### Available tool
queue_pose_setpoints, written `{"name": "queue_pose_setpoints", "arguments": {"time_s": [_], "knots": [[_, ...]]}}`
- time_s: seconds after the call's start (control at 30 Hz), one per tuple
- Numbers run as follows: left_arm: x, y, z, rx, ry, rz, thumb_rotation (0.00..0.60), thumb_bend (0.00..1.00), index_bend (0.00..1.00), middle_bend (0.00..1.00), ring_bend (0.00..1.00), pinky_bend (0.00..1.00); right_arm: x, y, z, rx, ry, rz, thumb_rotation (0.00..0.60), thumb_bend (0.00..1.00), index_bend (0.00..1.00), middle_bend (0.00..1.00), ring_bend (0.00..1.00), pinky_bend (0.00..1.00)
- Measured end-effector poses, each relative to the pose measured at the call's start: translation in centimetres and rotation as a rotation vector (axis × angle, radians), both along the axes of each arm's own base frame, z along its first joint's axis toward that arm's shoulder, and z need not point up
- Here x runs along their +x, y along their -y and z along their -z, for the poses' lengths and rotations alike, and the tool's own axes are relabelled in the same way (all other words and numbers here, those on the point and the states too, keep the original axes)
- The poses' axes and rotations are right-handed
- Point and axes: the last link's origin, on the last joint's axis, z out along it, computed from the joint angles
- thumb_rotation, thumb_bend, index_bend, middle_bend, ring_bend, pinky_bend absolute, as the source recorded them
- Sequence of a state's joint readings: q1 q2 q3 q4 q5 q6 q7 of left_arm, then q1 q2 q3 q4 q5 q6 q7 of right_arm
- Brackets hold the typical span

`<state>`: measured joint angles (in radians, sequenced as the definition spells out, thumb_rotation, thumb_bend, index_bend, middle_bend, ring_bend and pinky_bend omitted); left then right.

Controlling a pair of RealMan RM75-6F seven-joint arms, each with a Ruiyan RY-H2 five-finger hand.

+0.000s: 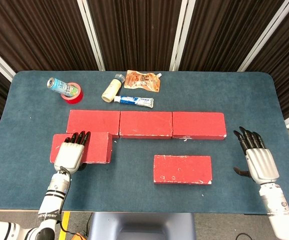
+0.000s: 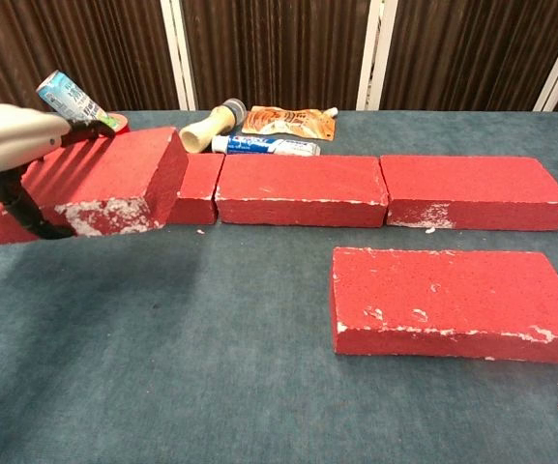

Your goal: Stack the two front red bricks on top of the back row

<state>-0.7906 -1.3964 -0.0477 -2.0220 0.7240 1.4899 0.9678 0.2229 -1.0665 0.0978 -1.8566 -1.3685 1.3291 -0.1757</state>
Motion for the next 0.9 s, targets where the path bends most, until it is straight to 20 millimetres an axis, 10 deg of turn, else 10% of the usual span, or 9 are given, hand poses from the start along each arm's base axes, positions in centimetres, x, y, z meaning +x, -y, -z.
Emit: {"name": "queue_pose_setpoints", "arguments": {"time_s": [0.9], "knots": [[11.3,-7.6,6.1,-0.026,-0.076,0.089,0.600,0.23,0.00,0.08,0.08,0.23,0.5,1.1,-2.4,-0.079,0.038,-0.041,0.600,0.00,0.03,0.08,0.05,0.00]]}}
